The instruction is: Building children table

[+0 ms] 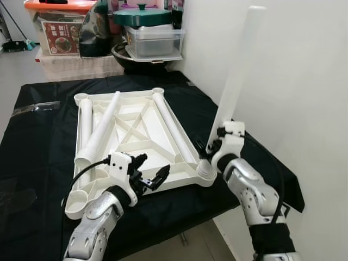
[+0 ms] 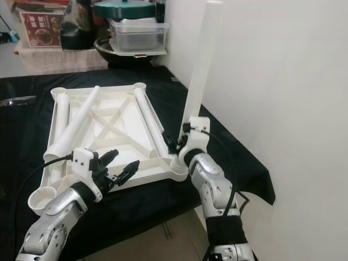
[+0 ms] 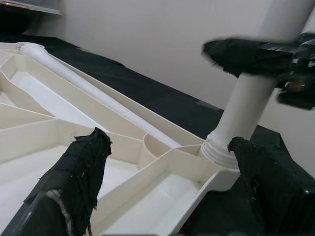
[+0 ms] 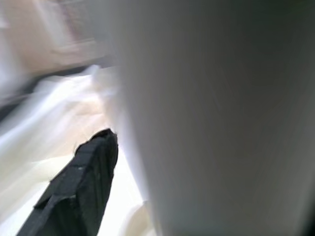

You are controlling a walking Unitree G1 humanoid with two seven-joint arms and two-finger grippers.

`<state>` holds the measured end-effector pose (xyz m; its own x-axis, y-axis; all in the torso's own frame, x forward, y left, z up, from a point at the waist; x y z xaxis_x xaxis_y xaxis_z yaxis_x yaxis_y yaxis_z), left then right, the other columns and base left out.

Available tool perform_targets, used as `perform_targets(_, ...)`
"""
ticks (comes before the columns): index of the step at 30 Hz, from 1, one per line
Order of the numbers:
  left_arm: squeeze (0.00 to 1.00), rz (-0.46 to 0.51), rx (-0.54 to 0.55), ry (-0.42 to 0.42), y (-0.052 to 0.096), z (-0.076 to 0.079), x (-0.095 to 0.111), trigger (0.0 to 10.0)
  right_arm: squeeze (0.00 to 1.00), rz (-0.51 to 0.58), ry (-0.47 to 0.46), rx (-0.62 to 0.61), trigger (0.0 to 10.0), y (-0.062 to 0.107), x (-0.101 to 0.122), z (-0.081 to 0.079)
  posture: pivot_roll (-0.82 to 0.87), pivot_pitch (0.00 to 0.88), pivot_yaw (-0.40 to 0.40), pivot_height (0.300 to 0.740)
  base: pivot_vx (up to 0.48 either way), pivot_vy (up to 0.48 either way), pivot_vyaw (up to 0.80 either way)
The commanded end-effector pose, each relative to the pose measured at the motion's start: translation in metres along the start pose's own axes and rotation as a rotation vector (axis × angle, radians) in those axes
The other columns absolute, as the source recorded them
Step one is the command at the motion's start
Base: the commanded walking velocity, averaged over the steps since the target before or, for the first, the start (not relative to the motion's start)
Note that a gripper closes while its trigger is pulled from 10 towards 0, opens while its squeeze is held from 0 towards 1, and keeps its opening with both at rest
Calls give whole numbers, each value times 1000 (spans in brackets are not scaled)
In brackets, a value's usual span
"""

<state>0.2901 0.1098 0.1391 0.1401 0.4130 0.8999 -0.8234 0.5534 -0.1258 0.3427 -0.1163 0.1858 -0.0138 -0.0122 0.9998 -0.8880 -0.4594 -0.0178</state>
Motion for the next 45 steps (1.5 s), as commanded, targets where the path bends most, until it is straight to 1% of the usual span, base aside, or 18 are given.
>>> perform_targets(1,0,-8,-2,11,0,0,-3,10000,0,163,-2,368,10000,11,29,-39,48,0,-99,740,0,0,0)
perform_targets(6,0,-8,-2,11,0,0,-3,10000,0,151,46,479,10000,18,23,-48,48,0,-99,740,0,0,0)
perform_targets(7,0,-7,-1,10,0,0,-2,10000,0,125,64,529,6196,20,13,-54,59,0,-107,740,0,0,0)
perform_targets(8,0,-7,-1,10,0,0,-2,10000,0,125,64,529,6196,20,13,-54,59,0,-107,740,0,0,0)
perform_targets(9,0,-5,2,8,0,1,-2,10000,0,79,87,564,0,20,-3,-61,63,0,-108,740,0,0,0)
perform_targets(14,0,-5,3,7,0,0,-2,10000,0,36,100,525,0,16,-13,-58,63,0,-108,740,0,0,0)
perform_targets(16,0,-5,3,8,0,0,-1,10000,0,-164,86,143,0,-3,-41,-19,58,0,-101,740,0,0,0)
perform_targets(18,0,-6,3,9,0,0,-1,10000,0,-249,82,-25,0,-5,-53,-1,58,0,-101,740,0,0,0)
perform_targets(21,0,-8,-1,10,0,1,-1,10000,0,-379,45,-500,0,17,-79,53,58,0,-98,740,0,0,0)
perform_targets(26,0,-8,-1,10,0,1,-1,10000,0,-355,42,-503,0,18,-77,50,57,0,-98,740,0,0,0)
perform_targets(27,0,-7,0,10,0,0,-1,10000,0,-309,49,-433,10000,12,-69,39,52,0,-96,740,0,0,0)
perform_targets(30,0,-7,1,10,0,0,-1,10000,0,-77,-18,-193,10000,-1,-30,0,52,0,-96,740,0,0,0)
perform_targets(31,0,-7,1,10,0,0,-1,10000,1000,-32,-20,-136,10000,-2,-22,-8,52,0,-96,740,0,0,0)
perform_targets(34,0,-7,1,10,-1,-1,-1,10000,1000,-5,-33,-80,10000,-6,-17,-13,52,0,-96,740,0,0,0)
perform_targets(35,0,-7,2,10,-1,-1,-1,10000,0,17,-25,3,10000,-7,-12,-18,53,0,-97,740,0,0,0)
perform_targets(41,0,-6,2,10,-1,-1,-1,10000,0,163,-14,452,10000,20,17,-49,51,0,-98,740,0,0,0)
perform_targets(44,0,-5,2,10,-1,-1,-1,10000,0,172,1,519,10000,25,18,-53,51,0,-98,740,0,0,0)
perform_targets(45,0,-5,2,11,-1,-1,-1,10000,0,160,34,575,7020,30,15,-57,51,0,-98,740,0,0,0)
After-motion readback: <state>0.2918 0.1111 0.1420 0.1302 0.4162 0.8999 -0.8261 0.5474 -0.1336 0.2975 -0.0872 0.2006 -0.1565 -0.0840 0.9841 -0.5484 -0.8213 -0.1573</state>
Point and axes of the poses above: a point about 5 cm out from each wrist's last joint towards the gripper, its own y axis pointing back from the gripper into the wrist, its own x axis along the axis of the wrist's last joint, z = x × y, the point moved 2 cm from there along -y, pointing out of the wrist towards the gripper, and after that the axes turned 15 degrees about y, right-handed, at the moved point
